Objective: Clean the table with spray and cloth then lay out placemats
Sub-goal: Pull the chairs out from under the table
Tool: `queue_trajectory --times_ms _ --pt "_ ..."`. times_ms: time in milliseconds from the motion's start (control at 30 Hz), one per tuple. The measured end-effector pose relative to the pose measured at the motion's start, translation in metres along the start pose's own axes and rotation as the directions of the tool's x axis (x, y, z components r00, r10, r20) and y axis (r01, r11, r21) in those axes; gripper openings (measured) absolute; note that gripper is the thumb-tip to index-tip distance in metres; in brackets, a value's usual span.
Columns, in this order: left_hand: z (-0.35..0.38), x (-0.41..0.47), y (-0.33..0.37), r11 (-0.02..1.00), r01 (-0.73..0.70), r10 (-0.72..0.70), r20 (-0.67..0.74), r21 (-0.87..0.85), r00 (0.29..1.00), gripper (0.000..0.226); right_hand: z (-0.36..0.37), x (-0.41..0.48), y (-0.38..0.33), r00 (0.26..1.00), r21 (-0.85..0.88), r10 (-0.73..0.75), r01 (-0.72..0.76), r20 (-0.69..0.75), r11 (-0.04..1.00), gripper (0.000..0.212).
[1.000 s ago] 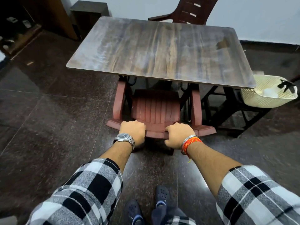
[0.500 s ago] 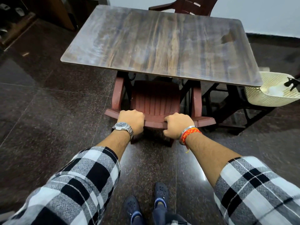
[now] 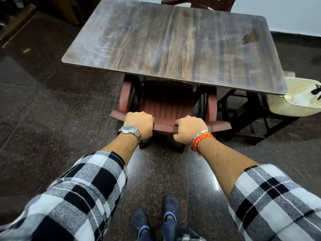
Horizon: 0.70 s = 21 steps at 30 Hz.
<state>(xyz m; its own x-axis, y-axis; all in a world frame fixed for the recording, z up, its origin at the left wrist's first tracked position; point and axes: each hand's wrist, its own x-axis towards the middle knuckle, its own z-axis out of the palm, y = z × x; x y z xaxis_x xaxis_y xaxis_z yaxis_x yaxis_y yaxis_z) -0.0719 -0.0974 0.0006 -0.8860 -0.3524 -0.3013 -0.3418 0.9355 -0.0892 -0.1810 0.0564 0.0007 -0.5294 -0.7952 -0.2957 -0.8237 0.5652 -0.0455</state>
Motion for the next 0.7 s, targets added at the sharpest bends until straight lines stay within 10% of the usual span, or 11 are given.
queue_trajectory --times_ms 367,600,700 --pt "-0.001 -0.004 0.000 0.999 -0.013 0.014 0.012 -0.031 1.000 0.012 -0.003 -0.005 -0.003 1.000 0.076 0.015 -0.015 0.011 0.997 0.035" --pt "-0.012 -0.005 -0.025 0.966 -0.100 0.124 0.087 -0.240 0.988 0.085 -0.034 0.034 -0.006 0.792 0.425 -0.116 -0.193 0.600 0.884 0.069" --pt "-0.024 0.001 -0.065 0.942 -0.059 0.096 0.099 -0.330 0.990 0.099 -0.044 0.071 -0.026 0.827 0.518 -0.115 -0.231 0.551 0.824 0.063"
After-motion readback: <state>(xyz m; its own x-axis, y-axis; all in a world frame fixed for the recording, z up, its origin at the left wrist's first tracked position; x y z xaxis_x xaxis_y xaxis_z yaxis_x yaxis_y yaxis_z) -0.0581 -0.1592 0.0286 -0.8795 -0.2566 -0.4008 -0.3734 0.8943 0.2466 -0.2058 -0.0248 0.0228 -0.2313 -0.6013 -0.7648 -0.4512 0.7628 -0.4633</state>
